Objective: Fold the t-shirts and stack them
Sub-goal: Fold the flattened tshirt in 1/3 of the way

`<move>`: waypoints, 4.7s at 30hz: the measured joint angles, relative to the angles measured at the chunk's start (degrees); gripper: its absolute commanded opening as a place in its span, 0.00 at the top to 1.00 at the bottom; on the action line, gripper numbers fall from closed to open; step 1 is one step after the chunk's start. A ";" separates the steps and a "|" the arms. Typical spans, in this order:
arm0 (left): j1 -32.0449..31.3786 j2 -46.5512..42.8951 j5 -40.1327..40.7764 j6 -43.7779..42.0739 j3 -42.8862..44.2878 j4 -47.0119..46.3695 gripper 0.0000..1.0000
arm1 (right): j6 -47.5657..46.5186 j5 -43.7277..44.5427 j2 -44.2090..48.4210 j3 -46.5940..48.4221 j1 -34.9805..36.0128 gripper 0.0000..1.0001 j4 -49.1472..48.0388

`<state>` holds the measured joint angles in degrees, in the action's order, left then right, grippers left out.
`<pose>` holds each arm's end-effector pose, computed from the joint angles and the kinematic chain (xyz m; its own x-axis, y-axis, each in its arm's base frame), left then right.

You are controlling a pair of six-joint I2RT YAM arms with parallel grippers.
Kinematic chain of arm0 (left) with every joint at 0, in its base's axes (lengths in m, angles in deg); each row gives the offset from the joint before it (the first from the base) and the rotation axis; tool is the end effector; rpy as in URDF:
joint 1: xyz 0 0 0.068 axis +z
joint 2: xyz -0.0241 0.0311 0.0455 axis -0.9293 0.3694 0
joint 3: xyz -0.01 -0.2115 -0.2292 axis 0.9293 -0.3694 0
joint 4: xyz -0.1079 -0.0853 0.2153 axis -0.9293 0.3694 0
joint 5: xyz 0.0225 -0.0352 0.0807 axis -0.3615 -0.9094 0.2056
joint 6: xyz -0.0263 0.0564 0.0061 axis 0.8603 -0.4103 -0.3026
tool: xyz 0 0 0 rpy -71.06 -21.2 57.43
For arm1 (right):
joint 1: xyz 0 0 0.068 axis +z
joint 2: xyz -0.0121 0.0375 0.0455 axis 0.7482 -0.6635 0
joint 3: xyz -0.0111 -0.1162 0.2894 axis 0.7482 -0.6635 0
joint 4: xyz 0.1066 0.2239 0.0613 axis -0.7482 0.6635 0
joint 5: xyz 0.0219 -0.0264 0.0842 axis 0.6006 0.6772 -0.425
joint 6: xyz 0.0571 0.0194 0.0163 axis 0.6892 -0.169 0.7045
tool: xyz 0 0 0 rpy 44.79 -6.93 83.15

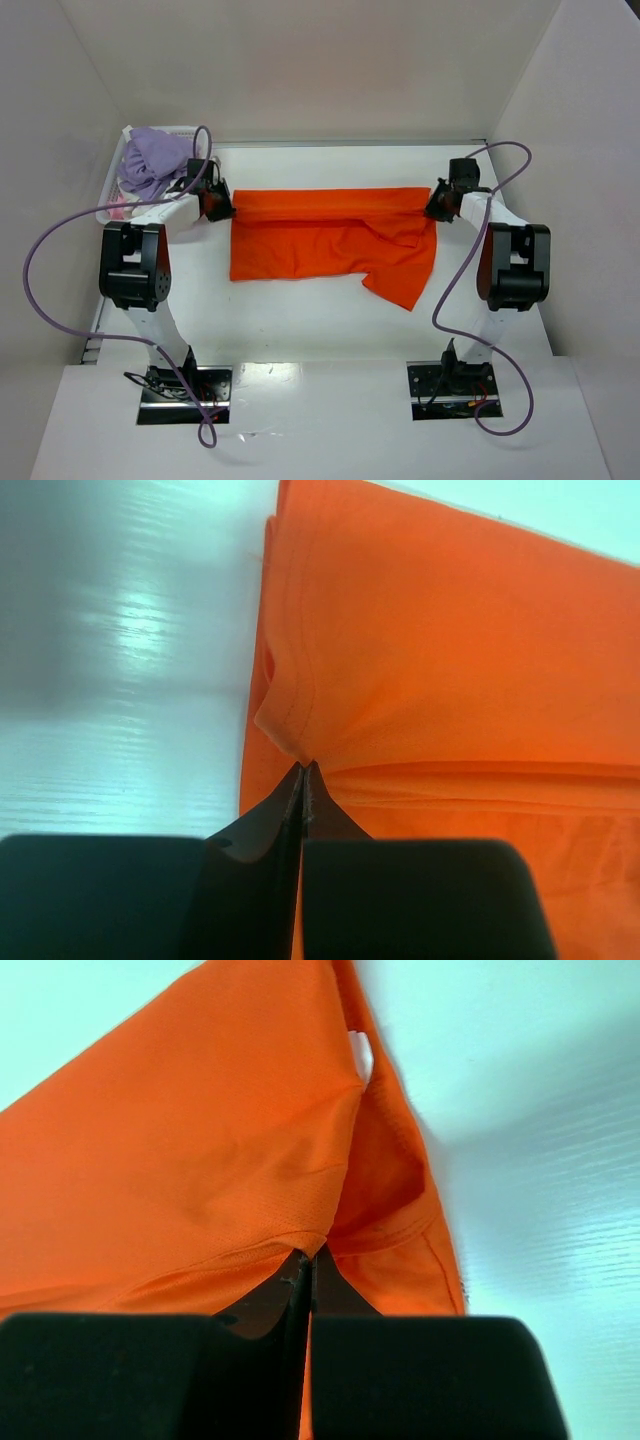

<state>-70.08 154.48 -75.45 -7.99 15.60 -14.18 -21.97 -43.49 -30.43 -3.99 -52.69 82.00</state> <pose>0.4165 -0.0158 0.2345 -0.6805 -0.4288 -0.5942 -0.2624 0.8997 -0.3488 0.3911 -0.0252 0.2316 -0.7002 0.4684 -0.5389 0.3474 0.8829 0.3159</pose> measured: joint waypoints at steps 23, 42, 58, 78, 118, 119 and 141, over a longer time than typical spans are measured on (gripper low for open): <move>-2.82 3.41 1.75 -3.15 1.31 3.65 0.68 | 0.42 2.12 0.00 -0.02 -2.62 1.00 0.61; -2.82 5.05 -10.67 -4.15 2.51 -0.76 0.66 | 0.42 2.12 0.00 -0.02 -2.67 1.00 0.59; -2.82 4.94 -15.08 -4.15 0.46 -2.29 0.81 | 0.39 2.05 0.00 -0.02 -2.67 1.00 0.59; 0.17 -1.60 -3.91 0.68 -1.68 1.27 1.00 | 0.42 2.12 0.00 -0.02 -2.67 1.00 0.59; -1.07 0.44 -6.36 -2.78 -1.73 8.48 0.65 | -1.79 6.36 -4.72 3.32 -2.67 0.65 4.87; -1.07 0.37 -6.32 -2.80 -1.44 8.68 0.63 | -1.73 6.38 -4.72 3.32 -2.67 0.58 5.09; -3.43 7.72 -14.86 -2.89 11.23 3.30 0.37 | -2.38 2.67 2.54 -2.58 -2.69 0.35 6.36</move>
<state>-73.51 162.19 -90.32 -10.87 26.84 -10.88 -24.35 -40.83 -27.89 -6.57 -55.37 88.36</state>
